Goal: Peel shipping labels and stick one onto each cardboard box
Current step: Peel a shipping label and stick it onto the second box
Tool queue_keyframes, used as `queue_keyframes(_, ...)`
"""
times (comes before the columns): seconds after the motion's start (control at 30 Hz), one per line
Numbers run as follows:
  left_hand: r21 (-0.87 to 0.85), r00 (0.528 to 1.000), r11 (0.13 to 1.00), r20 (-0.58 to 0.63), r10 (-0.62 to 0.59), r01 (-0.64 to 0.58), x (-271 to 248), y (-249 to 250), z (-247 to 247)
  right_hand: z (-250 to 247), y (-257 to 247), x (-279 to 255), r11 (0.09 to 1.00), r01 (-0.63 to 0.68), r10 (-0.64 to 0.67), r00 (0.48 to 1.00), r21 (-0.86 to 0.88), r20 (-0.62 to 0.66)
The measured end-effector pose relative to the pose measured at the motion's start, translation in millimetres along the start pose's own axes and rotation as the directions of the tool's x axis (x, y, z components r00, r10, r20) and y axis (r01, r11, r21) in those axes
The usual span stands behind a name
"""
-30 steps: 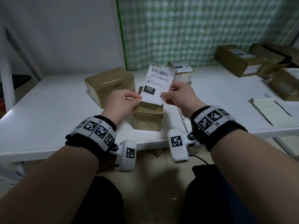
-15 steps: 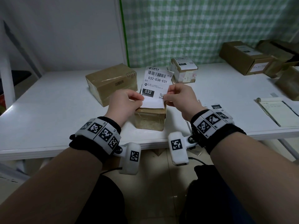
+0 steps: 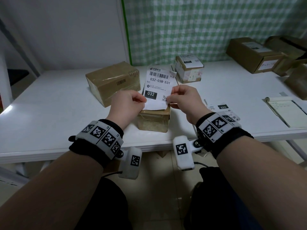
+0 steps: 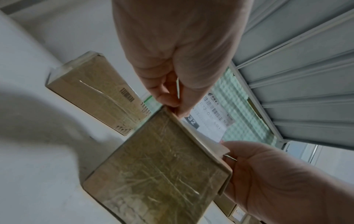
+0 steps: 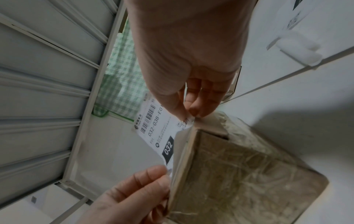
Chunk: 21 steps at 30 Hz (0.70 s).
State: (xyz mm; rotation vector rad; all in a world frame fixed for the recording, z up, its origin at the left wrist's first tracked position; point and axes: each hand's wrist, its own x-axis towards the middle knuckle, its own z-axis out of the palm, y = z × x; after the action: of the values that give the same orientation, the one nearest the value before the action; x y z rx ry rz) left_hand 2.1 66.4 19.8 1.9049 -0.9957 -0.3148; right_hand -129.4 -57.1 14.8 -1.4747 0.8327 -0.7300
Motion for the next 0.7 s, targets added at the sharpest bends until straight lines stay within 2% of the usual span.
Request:
queue_keyframes(0.27,0.194,1.000,0.981,0.025,0.018,-0.022,1,4,4,-4,7,3,0.997,0.010,-0.009,1.000,-0.071,0.022)
queue_keyframes(0.53,0.275,0.975,0.961,0.208,-0.082,0.022,4,17,15,-9,7,2,0.994,0.010,-0.003,0.998,-0.111,0.060)
queue_keyframes(0.7,0.287,0.955,0.957,0.272,-0.116,0.034,10,8,13,-11,10,-4,0.991,-0.041,0.058,0.990,-0.130,0.130)
